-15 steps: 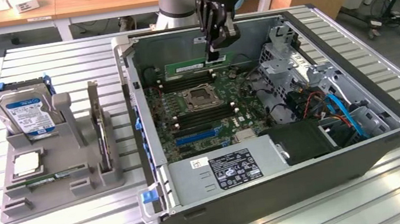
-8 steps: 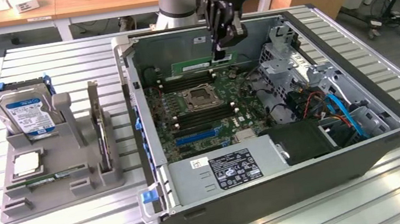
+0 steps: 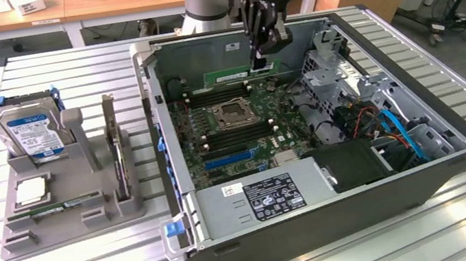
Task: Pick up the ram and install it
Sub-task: 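Pick up the ram and move it above insertion slot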
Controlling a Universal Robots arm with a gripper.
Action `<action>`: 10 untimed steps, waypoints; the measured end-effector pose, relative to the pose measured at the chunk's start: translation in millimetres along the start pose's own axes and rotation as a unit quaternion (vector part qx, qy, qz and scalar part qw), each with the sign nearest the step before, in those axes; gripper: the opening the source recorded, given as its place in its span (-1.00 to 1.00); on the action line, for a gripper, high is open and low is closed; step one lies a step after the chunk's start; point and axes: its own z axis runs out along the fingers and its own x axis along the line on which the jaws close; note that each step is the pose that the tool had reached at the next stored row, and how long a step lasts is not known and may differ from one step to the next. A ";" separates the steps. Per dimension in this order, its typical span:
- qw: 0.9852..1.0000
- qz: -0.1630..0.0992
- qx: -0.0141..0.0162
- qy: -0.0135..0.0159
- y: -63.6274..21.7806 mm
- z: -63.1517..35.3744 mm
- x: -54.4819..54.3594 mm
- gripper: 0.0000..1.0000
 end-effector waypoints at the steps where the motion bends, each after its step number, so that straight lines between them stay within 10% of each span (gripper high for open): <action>1: 1.000 0.000 0.000 0.000 0.0 1.0 0.1 -0.77; 10: 1.000 0.000 0.000 0.000 -0.3 10.3 0.3 -0.77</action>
